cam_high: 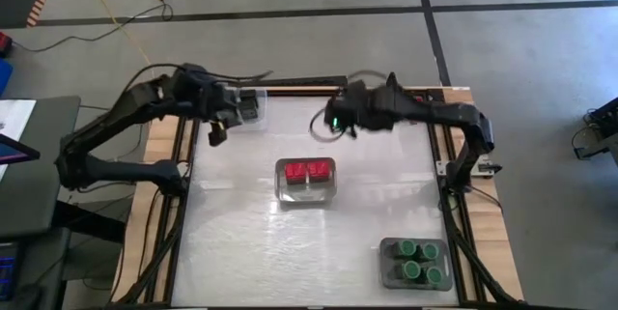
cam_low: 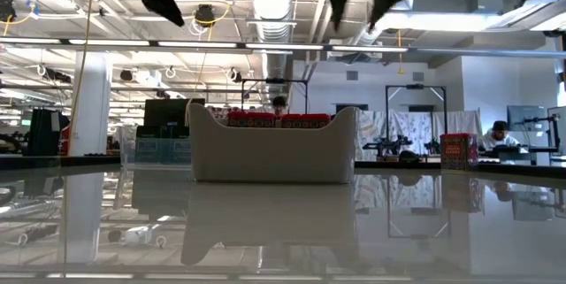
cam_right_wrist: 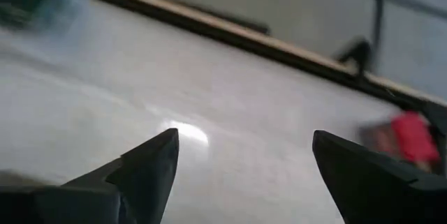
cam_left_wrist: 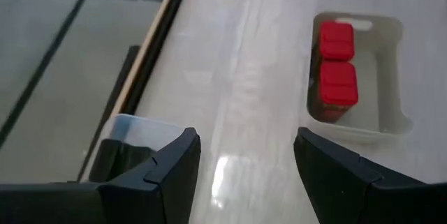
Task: Sort spices by type
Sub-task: Put the red seasoning can into the gray bin
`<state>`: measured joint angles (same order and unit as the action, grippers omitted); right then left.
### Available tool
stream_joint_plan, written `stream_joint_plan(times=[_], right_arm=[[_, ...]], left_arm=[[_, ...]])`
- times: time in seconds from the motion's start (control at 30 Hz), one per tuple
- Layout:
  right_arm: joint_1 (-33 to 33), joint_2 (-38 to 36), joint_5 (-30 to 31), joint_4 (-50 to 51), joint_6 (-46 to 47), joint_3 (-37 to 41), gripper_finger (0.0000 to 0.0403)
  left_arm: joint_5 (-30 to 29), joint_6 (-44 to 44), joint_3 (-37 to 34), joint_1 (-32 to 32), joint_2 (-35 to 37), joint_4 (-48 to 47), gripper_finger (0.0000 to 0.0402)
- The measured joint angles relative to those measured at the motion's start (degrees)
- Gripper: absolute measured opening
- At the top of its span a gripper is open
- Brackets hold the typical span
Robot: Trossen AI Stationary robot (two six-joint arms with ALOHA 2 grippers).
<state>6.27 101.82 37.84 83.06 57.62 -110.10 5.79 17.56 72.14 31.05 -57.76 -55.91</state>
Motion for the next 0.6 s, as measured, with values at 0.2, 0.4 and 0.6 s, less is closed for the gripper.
stream_joint_plan(times=[0.2,0.4,0.6], right_arm=[[12.6,0.0,-7.9,6.1,-10.8,0.0,0.0347],[24.5,0.0,-13.7,6.7,-21.4,0.9,0.0345],[35.1,0.0,-14.7,6.8,-26.2,4.7,0.0345]], left_arm=[[1.6,-1.4,-4.1,0.3,7.1,2.6,0.0222],[1.6,-8.7,-16.8,0.3,19.2,13.1,0.0222],[1.5,-15.9,-27.2,0.2,29.0,25.2,0.0222]])
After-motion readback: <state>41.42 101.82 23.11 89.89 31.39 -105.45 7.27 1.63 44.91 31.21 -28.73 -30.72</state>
